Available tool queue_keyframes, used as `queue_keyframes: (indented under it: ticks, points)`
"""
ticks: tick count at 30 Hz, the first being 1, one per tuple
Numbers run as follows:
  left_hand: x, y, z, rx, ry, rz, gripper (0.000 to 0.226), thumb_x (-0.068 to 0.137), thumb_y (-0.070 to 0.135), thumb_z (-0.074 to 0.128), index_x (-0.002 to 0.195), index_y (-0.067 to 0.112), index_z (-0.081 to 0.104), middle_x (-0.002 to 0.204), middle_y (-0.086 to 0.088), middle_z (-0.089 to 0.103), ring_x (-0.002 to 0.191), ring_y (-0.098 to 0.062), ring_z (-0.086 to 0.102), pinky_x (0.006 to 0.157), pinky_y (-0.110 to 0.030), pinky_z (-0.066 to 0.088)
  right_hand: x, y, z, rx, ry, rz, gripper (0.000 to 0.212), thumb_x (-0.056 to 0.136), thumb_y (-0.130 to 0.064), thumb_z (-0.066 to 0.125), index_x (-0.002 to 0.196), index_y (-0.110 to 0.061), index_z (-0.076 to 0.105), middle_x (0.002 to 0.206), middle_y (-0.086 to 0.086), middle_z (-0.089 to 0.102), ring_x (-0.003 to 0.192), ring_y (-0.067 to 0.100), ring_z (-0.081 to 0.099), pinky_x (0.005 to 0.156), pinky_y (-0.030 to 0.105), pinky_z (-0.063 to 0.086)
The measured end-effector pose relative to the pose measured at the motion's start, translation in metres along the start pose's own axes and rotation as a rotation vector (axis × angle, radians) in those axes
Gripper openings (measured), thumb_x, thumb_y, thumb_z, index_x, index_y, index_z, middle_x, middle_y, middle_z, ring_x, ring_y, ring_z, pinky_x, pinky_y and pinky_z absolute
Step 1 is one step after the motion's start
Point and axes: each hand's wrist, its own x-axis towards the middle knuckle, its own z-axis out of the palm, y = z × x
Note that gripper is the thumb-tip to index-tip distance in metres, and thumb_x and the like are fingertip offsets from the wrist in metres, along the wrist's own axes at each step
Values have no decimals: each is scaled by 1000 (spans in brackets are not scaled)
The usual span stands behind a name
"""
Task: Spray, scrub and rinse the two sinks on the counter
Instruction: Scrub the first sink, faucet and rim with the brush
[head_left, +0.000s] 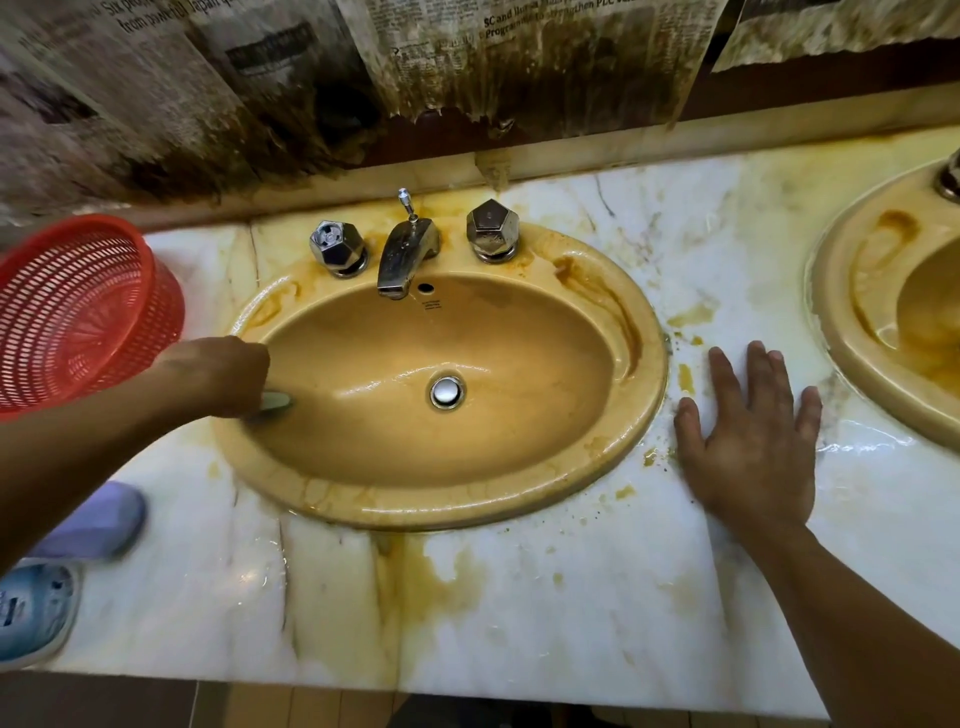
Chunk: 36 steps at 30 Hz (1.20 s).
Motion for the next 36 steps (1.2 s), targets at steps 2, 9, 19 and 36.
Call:
queue_keyframes:
  ticks: [2,9,19,36]
  points:
    - [2,5,3,63,68,41,45,93,69,56,90,24,60,81,4,57,75,-19,63,62,-31,53,-1,1,1,4,11,0,68,100,-51,33,159,-18,35,167,16,24,157,29,16,125,59,12]
    - [12,61,16,-292,-73,83,25,91,41,72,100,19,76,90,-5,68,72,-21,62,59,-29,55,0,1,2,5,-7,10,67,100,-52,32,159,-20,33,168,15,23,158,27,14,125,58,12]
    - [3,50,1,-710,-573,171,15,93,22,74,103,12,80,53,0,42,40,-15,29,43,-20,23,0,2,3,6,0,6,67,100,-51,34,159,-19,33,168,15,23,158,27,14,126,58,11]
    - [-47,27,-2,-201,-47,1,44,92,55,66,106,14,68,73,3,54,67,-17,58,58,-31,52,-1,3,1,19,-17,7,69,100,-53,30,159,-19,33,168,15,23,158,28,14,125,59,12]
